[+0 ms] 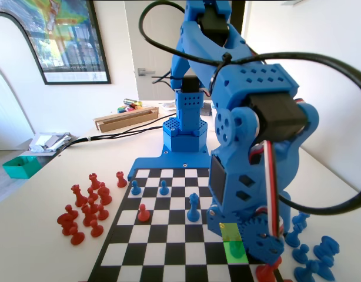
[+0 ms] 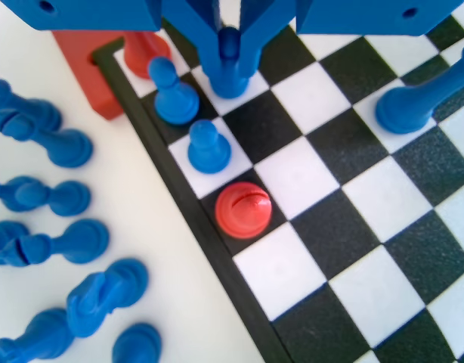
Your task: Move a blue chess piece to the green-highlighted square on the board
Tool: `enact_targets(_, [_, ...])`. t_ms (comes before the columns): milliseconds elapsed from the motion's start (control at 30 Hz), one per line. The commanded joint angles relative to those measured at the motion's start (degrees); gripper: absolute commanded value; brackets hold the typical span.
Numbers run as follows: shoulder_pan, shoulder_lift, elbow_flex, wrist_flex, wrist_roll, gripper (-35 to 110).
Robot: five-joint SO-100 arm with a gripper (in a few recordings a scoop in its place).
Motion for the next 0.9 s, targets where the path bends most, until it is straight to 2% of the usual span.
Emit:
enact_targets(0, [-0.09, 2.20, -0.62, 0.35, -1.05, 10])
enact_targets(333, [1.41, 5.89, -3.08, 1.93, -1.41, 13])
enact_targets(867, [4.83, 22.06, -10.90, 14.15, -3.43, 13])
